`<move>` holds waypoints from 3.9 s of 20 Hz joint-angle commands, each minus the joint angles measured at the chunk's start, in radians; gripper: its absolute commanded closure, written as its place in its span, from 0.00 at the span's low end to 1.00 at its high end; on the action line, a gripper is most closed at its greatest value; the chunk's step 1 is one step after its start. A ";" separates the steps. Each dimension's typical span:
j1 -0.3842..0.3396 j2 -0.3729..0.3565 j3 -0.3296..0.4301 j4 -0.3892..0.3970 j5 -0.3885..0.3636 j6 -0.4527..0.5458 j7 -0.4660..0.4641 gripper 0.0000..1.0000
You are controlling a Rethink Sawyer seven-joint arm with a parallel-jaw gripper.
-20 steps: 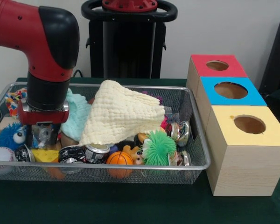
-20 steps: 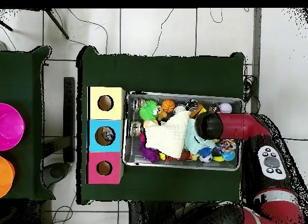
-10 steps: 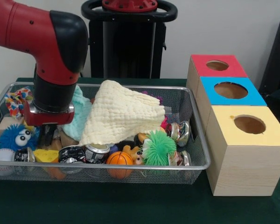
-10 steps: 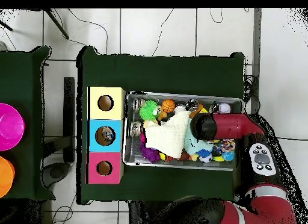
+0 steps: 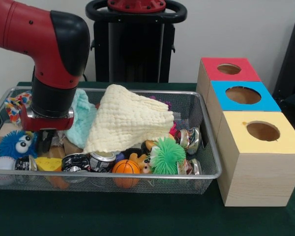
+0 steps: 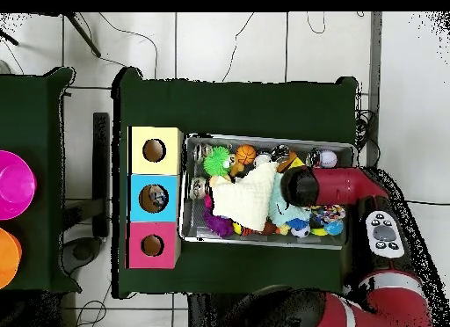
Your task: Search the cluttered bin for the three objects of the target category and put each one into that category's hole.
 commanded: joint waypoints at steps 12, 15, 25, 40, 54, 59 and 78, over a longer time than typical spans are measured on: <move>-0.042 0.016 0.035 0.119 -0.049 -0.075 0.011 0.00; -0.045 0.002 0.041 0.127 -0.044 -0.047 -0.017 0.00; -0.098 -0.079 0.084 0.228 -0.011 0.094 -0.118 0.00; -0.131 -0.099 0.141 0.306 0.020 0.031 -0.030 0.00; -0.097 -0.114 0.114 0.385 0.087 -0.002 0.106 0.00; -0.087 -0.110 0.096 0.391 0.107 0.008 0.120 0.00; -0.096 -0.123 0.087 0.334 0.087 0.127 -0.004 0.00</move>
